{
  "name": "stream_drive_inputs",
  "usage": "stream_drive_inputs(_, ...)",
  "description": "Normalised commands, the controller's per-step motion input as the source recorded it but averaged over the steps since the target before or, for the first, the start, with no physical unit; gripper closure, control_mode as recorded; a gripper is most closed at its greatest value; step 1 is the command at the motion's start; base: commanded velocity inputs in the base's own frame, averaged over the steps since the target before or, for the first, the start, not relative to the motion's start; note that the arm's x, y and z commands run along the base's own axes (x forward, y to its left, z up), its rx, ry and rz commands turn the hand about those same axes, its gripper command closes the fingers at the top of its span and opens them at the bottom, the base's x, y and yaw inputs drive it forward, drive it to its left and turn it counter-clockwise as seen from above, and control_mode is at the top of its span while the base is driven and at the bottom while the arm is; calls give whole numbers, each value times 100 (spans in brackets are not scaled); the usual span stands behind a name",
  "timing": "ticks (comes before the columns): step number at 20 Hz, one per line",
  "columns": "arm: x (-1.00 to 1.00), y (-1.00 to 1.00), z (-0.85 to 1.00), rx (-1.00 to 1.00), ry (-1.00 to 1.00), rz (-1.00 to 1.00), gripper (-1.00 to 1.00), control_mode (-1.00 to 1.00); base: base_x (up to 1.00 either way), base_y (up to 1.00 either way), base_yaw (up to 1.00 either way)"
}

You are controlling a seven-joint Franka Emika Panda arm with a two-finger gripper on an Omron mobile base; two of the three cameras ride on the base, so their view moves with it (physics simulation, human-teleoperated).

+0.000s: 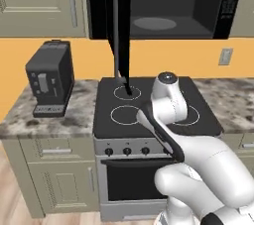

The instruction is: Place the microwavable item in the microwave. Then, close the microwave door and press the start button.

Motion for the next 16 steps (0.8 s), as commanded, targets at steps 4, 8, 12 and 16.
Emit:
stream_drive_inputs(4,0,0,0,0,0,0,100,100,48,-49,22)
stream_drive_inputs(8,0,0,0,0,0,0,100,100,55,-32,12)
stream_drive_inputs(12,0,0,0,0,0,0,100,100,80,0,2)
stream_drive_inputs(16,0,0,0,0,0,0,100,100,59,0,-10)
